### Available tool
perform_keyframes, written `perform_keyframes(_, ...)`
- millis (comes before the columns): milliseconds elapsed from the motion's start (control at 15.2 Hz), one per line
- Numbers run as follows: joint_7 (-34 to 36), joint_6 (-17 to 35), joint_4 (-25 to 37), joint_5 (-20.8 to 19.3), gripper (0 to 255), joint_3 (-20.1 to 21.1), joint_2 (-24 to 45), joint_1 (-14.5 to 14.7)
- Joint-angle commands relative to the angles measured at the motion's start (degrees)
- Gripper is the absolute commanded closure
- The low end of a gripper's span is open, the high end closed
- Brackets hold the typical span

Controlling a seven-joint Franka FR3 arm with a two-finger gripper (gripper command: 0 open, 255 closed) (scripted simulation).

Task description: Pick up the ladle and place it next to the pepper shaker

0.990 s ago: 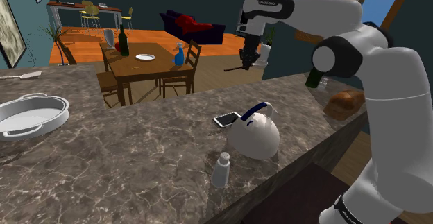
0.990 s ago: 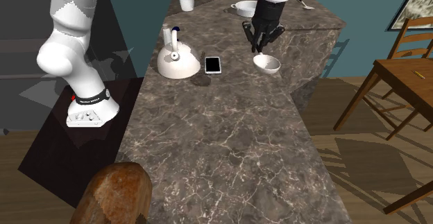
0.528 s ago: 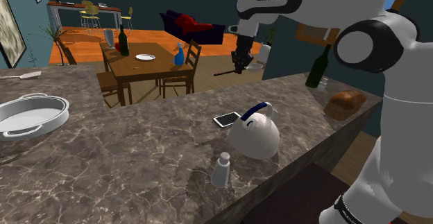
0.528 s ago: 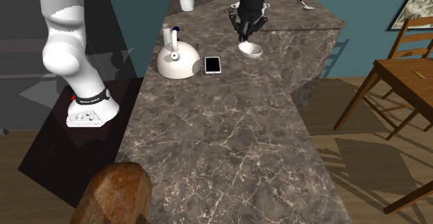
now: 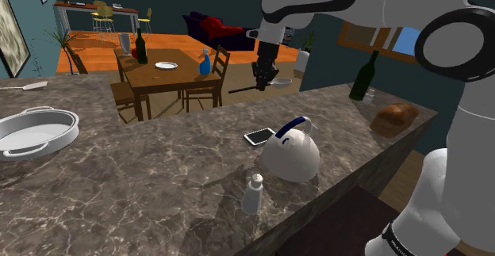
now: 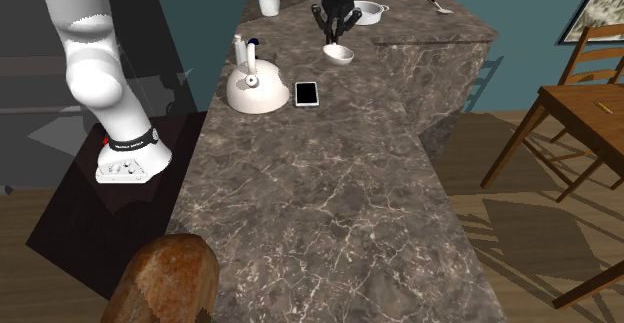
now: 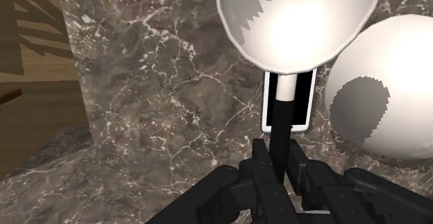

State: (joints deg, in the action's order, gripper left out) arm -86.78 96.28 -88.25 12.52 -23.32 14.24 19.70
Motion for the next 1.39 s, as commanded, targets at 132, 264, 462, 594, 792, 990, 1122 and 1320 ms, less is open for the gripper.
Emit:
perform_keyframes(132, 5.7, 1.5, -2.8, -0.8, 255, 1.9, -2.3, 3.9)
perform_keyframes(264, 8.3, 2.2, -3.7, -1.1, 255, 2.9, -3.0, 5.6)
perform_keyframes(462, 12.1, 3.0, -4.6, -1.3, 255, 4.5, -3.7, 8.0)
perform_keyframes(594, 14.7, 3.5, -4.8, -1.4, 255, 5.5, -3.9, 9.5)
perform_keyframes(792, 18.4, 4.1, -4.6, -1.4, 255, 7.1, -3.7, 11.8)
perform_keyframes(990, 22.1, 4.4, -3.7, -1.3, 255, 8.6, -3.0, 14.0)
perform_keyframes(1122, 24.6, 4.6, -2.8, -1.3, 255, 9.6, -2.3, 15.4)
perform_keyframes(1320, 28.1, 4.6, -0.8, -1.2, 255, 11.0, -0.8, 17.5)
